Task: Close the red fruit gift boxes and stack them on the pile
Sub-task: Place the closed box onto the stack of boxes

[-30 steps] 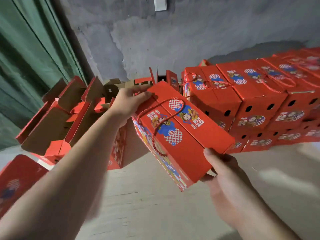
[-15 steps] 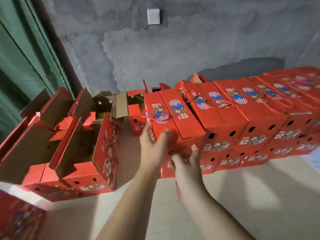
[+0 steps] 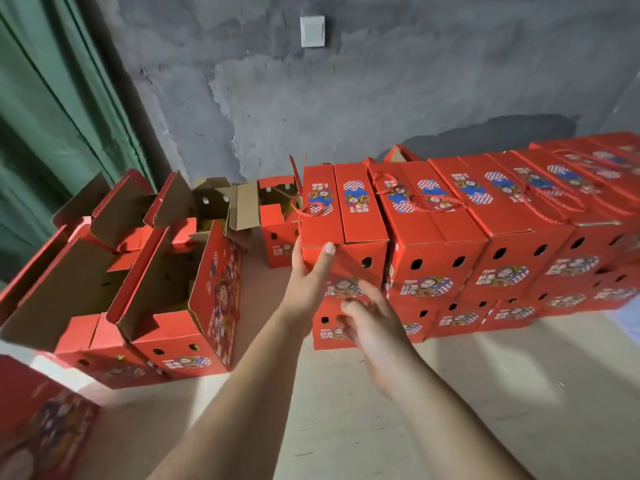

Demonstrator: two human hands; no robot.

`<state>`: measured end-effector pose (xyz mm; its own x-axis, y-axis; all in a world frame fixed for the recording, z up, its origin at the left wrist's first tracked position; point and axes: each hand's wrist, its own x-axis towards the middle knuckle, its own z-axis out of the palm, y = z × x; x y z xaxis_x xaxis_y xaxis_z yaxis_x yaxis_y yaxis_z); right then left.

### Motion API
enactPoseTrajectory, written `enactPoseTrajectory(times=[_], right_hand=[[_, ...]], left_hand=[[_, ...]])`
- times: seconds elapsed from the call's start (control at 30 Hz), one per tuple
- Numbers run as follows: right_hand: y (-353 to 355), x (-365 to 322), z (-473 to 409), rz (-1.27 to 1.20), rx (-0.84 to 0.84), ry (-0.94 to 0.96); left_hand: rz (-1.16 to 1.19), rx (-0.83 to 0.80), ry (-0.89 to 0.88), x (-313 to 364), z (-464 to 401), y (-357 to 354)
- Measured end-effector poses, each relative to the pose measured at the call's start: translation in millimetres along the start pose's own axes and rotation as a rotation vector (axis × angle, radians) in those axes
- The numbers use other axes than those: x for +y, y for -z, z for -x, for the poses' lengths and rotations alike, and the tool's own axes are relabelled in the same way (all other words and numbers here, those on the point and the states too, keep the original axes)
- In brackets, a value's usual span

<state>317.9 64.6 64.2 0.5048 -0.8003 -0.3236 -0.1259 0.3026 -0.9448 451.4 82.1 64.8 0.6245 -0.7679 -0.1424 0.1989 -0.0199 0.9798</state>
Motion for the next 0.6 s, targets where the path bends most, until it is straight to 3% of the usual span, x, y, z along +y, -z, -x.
enactPoseTrajectory(times=[0.13,0.27,0.6], right_hand=[[13.8,21.5,12.2,0.003,-0.049,0.040],[23.2,32.5,23.2,0.020,-0.117,0.102],[-39.3,73.9,76.8,0.242,-0.602,0.132]], left_hand=[[-0.156,0.270,0.040,-30.0,54.9,-29.6],[0.031,0.195,0.084,-45.0,100.0,-39.0],[0.070,0.613,0.047,-54.7,194.7,33.9]])
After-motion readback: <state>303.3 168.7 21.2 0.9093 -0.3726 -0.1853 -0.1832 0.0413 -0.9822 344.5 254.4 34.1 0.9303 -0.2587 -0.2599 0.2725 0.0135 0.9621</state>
